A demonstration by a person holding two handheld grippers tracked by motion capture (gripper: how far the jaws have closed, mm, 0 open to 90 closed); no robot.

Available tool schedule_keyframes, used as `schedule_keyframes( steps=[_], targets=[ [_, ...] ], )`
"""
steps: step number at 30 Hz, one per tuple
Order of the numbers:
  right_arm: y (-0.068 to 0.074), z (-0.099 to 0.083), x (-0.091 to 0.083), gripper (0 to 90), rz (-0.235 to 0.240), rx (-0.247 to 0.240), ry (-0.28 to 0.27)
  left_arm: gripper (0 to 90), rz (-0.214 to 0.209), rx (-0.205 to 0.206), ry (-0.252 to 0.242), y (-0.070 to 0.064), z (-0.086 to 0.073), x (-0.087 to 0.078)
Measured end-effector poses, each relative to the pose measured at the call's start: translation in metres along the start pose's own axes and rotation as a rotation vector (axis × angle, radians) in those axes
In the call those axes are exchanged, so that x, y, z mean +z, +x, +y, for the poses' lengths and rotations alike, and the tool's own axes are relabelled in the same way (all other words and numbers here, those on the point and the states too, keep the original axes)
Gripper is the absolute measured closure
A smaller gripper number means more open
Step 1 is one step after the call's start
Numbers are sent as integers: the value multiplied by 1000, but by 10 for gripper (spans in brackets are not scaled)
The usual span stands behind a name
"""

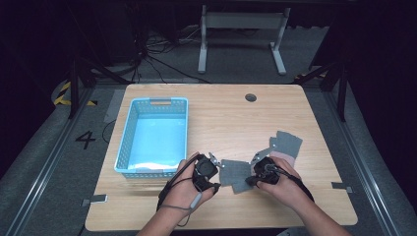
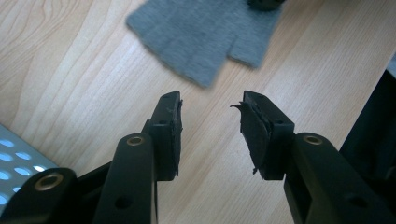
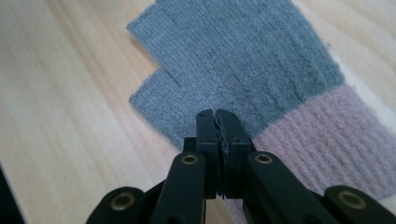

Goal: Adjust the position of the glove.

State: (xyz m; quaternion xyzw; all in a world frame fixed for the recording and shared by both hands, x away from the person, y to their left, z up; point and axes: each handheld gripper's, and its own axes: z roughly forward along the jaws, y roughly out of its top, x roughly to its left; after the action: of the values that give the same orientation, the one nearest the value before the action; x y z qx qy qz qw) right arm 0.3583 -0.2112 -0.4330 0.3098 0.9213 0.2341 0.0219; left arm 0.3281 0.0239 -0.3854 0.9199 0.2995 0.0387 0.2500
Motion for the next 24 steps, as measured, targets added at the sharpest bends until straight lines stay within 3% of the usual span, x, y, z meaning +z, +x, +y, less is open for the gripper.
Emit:
schedule_keyframes(
  steps=[10,12,16,19,24],
  targets=[
    [5,-11,-6,868,18,26,15,582,-7,9,-6,1,4,-1],
    [5,-10,-8,826,24,24,-5,579,-7,7,-8,1,4,-1],
    [5,-9,-15,821,39,40,-56,571,-2,8,-10,2,4,-3],
    [3,-7,-28,798,12,47,-133,569,0,2,-16,3,3,-4],
    [-1,-7,-42,757,-20,89,-206,567,4,-5,-18,4,2,-6]
  ],
)
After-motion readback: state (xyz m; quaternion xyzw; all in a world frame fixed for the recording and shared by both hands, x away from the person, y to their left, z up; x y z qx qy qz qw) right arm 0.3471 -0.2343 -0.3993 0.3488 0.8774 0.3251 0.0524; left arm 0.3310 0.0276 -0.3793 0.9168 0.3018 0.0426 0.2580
